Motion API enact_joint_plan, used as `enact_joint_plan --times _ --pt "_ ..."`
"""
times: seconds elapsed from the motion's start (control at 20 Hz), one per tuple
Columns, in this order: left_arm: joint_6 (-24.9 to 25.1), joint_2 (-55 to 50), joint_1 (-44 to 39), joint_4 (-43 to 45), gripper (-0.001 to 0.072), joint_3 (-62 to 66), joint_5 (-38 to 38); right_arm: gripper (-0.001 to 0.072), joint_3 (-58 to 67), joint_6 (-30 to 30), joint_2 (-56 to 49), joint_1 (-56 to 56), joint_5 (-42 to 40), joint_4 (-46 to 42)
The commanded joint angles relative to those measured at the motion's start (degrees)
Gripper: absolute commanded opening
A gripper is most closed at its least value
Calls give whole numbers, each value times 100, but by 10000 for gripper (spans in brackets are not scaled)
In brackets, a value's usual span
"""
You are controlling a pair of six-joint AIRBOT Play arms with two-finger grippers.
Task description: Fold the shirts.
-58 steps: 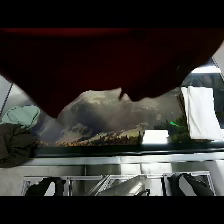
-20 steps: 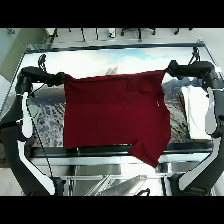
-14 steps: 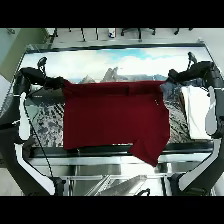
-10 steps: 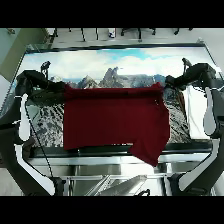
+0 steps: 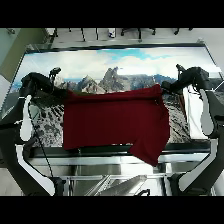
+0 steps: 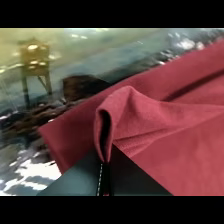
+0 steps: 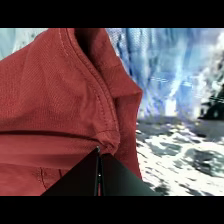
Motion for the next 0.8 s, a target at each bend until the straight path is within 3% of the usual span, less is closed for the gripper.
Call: enact_joint_plan --times 0.0,0.2,0.4,0.75 --pt "833 175 -162 -363 15 -9 118 22 -11 79 0 9 -9 2" --pt "1696 474 -254 -1086 15 -11 669 22 -11 87 0 7 -9 2" --pt "1862 385 -166 -1075 15 -11 1366 22 -11 105 0 11 -11 24" --pt "2164 361 -127 -708 15 -11 1587 23 -11 424 -2 -7 -2 -153"
